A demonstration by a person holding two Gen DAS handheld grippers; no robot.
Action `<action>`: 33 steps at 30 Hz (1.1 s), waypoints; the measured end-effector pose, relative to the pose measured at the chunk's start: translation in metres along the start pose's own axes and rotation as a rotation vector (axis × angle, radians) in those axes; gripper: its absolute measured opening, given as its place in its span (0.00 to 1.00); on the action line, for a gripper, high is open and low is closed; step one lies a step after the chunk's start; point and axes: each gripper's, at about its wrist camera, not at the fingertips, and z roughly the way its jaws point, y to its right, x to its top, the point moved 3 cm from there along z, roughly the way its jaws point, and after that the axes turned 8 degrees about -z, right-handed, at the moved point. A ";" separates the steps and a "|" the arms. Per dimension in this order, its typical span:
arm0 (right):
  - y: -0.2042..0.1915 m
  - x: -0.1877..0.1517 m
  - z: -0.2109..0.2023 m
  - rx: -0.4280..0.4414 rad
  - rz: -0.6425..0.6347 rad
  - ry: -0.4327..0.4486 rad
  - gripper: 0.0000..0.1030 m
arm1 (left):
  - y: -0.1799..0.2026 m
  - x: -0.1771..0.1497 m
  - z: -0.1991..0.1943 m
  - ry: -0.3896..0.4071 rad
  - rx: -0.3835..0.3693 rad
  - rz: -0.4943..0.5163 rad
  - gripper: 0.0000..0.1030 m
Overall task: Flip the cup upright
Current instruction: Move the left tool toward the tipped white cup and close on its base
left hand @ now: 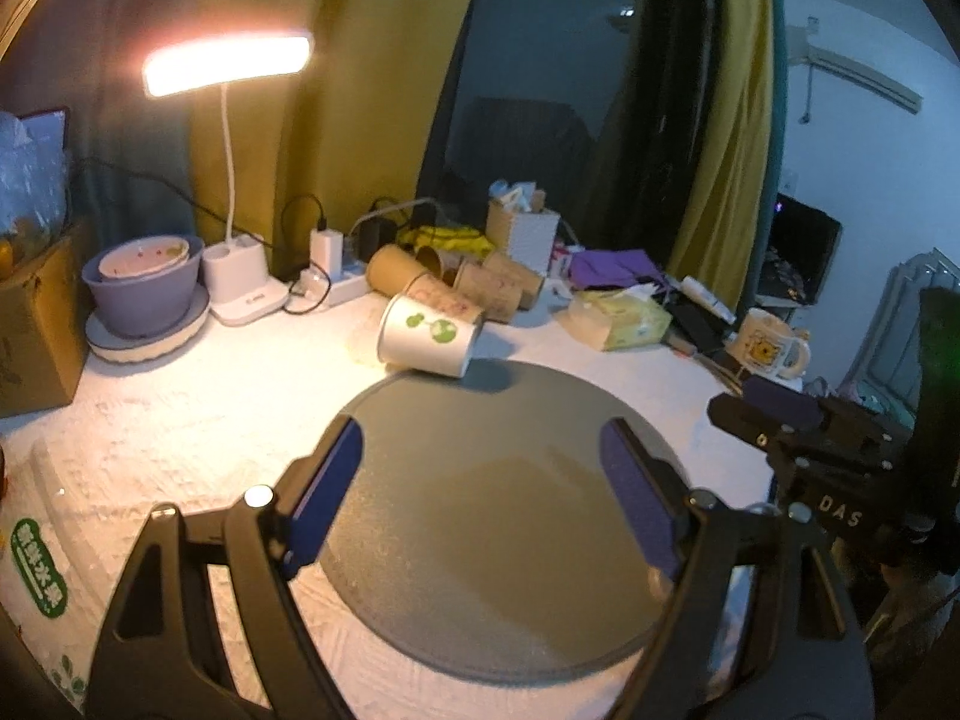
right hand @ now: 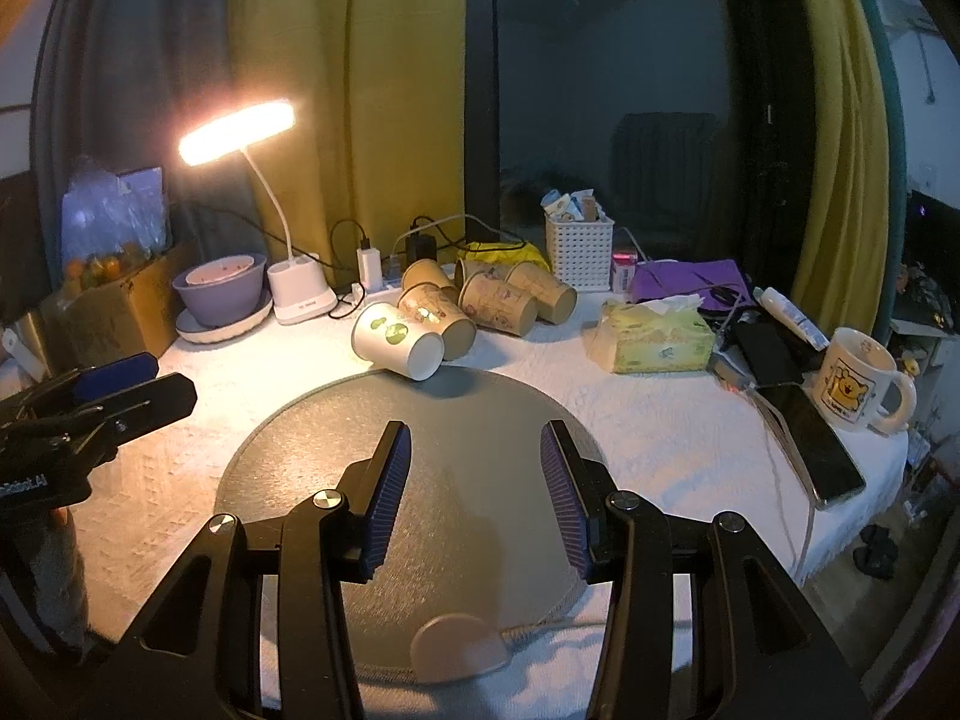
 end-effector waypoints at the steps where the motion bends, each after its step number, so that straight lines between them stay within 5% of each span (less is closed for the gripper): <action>1: 0.001 0.002 0.005 -0.001 -0.004 -0.006 0.46 | -0.001 0.003 0.008 -0.011 0.000 -0.011 0.80; 22: 0.072 0.049 0.151 0.073 0.014 -0.128 0.46 | -0.040 0.043 0.149 -0.194 0.105 -0.337 0.80; 33: 0.097 0.070 0.195 0.131 0.019 -0.126 0.46 | -0.047 0.059 0.212 -0.239 0.168 -0.501 0.80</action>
